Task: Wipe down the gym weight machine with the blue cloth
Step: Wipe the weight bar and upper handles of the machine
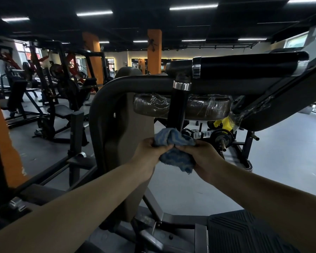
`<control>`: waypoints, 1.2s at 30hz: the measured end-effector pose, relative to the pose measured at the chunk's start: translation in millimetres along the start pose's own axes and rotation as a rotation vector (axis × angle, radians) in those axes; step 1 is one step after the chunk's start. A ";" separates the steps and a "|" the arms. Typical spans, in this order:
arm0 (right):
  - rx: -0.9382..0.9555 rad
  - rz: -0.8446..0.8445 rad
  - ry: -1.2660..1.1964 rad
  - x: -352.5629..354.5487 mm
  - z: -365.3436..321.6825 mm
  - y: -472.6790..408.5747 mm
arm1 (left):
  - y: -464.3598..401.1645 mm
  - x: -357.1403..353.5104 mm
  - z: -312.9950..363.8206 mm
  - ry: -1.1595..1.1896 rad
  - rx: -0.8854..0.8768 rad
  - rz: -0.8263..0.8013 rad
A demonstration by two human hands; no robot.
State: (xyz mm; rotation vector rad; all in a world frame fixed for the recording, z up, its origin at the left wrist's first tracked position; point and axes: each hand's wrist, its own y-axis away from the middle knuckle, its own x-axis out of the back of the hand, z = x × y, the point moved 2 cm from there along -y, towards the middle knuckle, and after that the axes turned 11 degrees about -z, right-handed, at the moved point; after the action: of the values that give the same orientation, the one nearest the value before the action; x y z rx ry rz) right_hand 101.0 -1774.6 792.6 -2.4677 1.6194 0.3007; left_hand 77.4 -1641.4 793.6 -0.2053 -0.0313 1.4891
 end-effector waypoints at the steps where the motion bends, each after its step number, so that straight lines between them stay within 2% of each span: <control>1: 0.007 -0.017 -0.001 -0.1 -1.4 -0.1 | -0.6 0.1 1.2 0.051 0.002 -0.011; 4: 0.008 -0.109 -0.028 -3.1 -11.9 -3.5 | -6.0 1.1 10.3 0.149 0.013 -0.061; 8: -0.017 -0.151 -0.030 -6.4 -18.3 -6.0 | -6.3 1.4 14.5 0.152 0.044 -0.084; 13: -0.030 -0.099 0.039 1.2 -13.1 0.7 | 2.2 -3.8 10.0 0.146 0.106 -0.011; 17: -0.018 -0.057 0.172 10.3 -9.0 14.2 | 9.5 -6.4 5.1 0.011 0.123 -0.017; 20: -0.025 -0.028 0.323 23.3 -8.1 26.6 | 17.1 -7.9 8.0 -0.214 0.076 -0.051; 22: -0.031 -0.016 0.452 30.9 -9.5 34.1 | 23.7 -12.0 14.5 -0.543 0.020 -0.075; 24: -0.026 0.027 0.564 37.6 -11.4 39.5 | 27.6 -16.3 23.0 -0.905 -0.109 -0.084; 26: -0.034 0.061 0.647 41.4 -14.9 47.0 | 30.7 -21.3 34.6 -1.161 -0.317 -0.075; 28: -0.050 0.039 0.602 41.6 -19.0 56.6 | 29.1 -30.3 48.8 -1.430 -0.511 -0.086; 30: -0.003 -0.044 0.362 37.7 -28.1 66.1 | 27.4 -46.9 66.1 -1.604 -0.607 -0.096; 32: 0.147 -0.118 0.135 34.2 -38.3 75.9 | 25.4 -64.8 80.2 -1.569 -0.588 -0.092; 33: 0.247 -0.153 0.138 32.9 -41.8 79.5 | 22.5 -71.4 84.2 -1.481 -0.584 -0.103; 36: 0.492 -0.182 0.445 25.9 -52.8 87.7 | 17.3 -93.4 102.3 -1.240 -0.607 -0.173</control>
State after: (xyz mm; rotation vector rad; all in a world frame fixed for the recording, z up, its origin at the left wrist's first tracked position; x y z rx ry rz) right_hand 34.4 -1845.4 833.7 -2.3545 1.3656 -0.6374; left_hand 37.4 -1720.8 901.2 0.2612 -1.4601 1.1921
